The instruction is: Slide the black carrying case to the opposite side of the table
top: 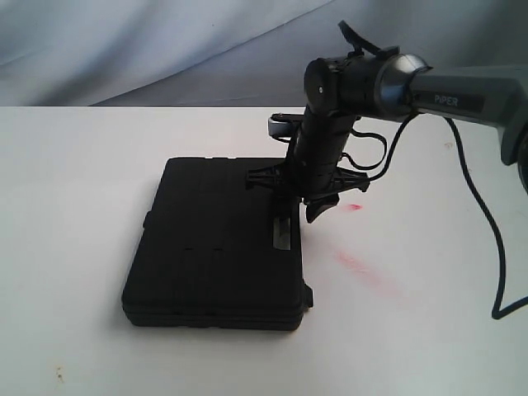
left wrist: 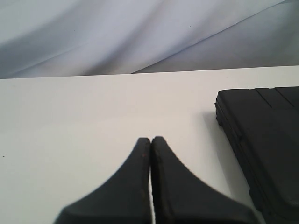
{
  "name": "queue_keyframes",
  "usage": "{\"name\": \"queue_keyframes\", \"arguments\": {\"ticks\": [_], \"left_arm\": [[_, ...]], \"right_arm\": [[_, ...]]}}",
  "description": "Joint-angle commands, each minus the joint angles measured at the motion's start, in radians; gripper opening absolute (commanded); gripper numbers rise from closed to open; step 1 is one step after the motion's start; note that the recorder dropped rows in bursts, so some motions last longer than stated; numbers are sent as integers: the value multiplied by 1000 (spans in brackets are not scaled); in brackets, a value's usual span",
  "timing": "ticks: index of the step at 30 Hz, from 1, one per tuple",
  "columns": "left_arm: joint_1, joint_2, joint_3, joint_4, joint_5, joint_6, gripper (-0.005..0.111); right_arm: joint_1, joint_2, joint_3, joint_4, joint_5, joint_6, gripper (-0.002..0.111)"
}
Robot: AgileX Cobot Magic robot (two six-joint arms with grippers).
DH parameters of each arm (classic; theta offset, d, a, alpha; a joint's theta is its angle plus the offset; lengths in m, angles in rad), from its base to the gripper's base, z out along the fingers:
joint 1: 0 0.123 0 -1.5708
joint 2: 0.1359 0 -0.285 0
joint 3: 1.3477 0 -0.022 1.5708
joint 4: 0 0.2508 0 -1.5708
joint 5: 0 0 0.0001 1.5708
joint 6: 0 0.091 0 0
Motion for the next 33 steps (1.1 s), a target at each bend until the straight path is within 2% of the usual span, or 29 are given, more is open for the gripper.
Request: {"name": "queue_keyframes", "arguments": {"ticks": [1,14,16,21,24,26,33], "left_arm": [[2,-7,5,0,-14,-3,0],[2,-7,5,0,-14,-3,0],[2,-7,5,0,-14,-3,0],[2,-7,5,0,-14,-3,0],[2,-7,5,0,-14,-3,0],[2,-7,5,0,-14,-3,0],[2,-7,5,0,-14,-3,0]], "right_arm": [[0,1,-5,15,-2,-1,39],[4,30,-5,23,26,-1,38],[9,30,-5,19,26,-1,34],[17,30,-5,3,24,-1,12],[19,30,-5,-3,24,-1,3],[21,30,-5,-3,24,-1,0],[21,30,-5,-78,44,20,0]]}}
